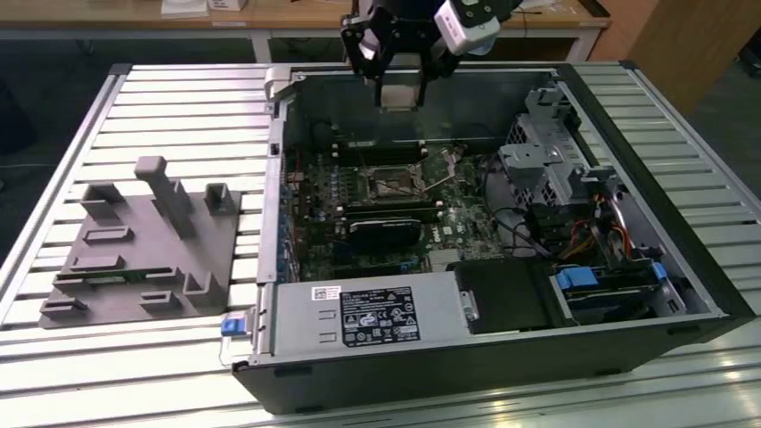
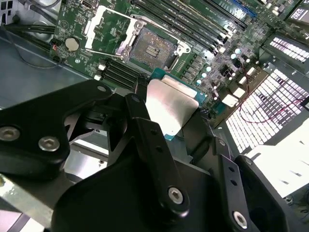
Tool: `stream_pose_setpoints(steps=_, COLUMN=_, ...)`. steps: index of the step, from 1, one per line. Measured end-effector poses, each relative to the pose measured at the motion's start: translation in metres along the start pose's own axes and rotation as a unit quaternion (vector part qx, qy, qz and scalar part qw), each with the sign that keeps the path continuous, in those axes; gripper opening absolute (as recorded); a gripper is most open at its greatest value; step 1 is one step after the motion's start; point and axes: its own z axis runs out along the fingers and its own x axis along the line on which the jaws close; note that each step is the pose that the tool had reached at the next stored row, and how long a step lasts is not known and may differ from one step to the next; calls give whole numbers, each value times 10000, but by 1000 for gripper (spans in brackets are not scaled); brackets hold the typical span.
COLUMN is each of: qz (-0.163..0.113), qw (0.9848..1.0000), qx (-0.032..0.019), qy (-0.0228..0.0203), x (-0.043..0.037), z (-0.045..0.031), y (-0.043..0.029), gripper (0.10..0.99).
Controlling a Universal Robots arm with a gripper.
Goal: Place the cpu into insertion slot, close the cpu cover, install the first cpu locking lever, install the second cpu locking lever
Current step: 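Place the cpu into insertion slot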
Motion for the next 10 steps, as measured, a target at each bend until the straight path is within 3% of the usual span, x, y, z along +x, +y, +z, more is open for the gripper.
stream_pose_setpoints(steps=10, qz=0, qw=10000, qx=0, qy=0, x=-3, z=159, y=-14, gripper=541)
